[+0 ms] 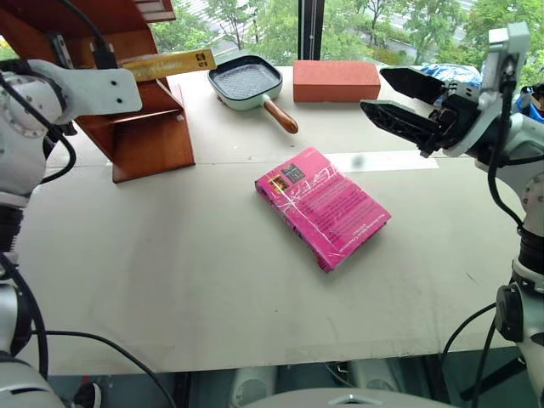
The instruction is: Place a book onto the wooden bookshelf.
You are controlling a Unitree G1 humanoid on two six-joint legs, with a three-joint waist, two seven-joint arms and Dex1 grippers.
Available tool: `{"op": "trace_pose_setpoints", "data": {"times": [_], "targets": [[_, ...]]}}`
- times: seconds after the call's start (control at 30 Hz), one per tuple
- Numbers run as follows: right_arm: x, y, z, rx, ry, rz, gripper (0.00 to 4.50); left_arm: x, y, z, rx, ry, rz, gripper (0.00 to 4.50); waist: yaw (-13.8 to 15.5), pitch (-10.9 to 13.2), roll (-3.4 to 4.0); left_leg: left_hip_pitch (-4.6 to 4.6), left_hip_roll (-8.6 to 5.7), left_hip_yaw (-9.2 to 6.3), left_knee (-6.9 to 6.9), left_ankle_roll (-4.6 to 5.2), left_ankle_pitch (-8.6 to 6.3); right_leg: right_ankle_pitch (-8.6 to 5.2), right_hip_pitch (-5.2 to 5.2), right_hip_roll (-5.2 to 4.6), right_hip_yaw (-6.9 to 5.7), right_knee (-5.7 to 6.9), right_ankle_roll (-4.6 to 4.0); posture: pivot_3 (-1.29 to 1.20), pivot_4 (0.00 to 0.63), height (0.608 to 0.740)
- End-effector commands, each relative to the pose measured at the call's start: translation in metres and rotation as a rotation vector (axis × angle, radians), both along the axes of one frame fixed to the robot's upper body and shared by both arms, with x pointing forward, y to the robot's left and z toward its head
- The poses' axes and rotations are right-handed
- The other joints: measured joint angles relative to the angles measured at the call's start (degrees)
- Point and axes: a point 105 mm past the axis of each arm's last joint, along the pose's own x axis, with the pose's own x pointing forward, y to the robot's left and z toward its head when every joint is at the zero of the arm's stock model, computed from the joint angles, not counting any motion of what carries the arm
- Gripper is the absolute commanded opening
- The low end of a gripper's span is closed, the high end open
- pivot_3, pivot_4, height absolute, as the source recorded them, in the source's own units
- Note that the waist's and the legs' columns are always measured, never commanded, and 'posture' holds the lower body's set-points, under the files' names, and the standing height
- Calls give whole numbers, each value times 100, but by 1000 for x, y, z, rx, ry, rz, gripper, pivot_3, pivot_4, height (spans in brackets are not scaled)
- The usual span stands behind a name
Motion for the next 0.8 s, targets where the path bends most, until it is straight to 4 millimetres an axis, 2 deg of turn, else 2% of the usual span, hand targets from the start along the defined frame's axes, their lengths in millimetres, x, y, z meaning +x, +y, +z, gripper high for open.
{"op": "trace_pose_setpoints", "data": {"times": [0.03,0.3,0.57,0.67,0.8], "targets": [[-7,-2,20,20,-123,-37,4500,-2,7,10,-18,-19,47,30,-13,0,0,0,0,-1,0,0,0,0,-1,0,-1,2,0,0,150,740],[-1,-3,25,47,-142,-72,4500,-3,15,11,-47,-1,93,30,-89,0,0,2,0,-1,3,0,0,0,-1,-1,0,11,0,0,150,740],[-5,2,20,31,-119,-24,4500,-9,24,9,-63,11,129,30,-99,0,0,6,0,2,3,0,0,0,-1,-1,5,15,0,0,150,740],[-5,3,19,28,-116,-20,4500,-10,26,13,-69,-8,134,1193,-100,0,0,7,0,2,3,0,0,0,-1,0,6,15,0,0,150,740],[-4,4,19,21,-113,-12,4500,-14,29,17,-80,-23,147,3204,-88,0,0,7,0,1,4,0,0,0,-1,-1,4,20,0,0,150,740]]}}
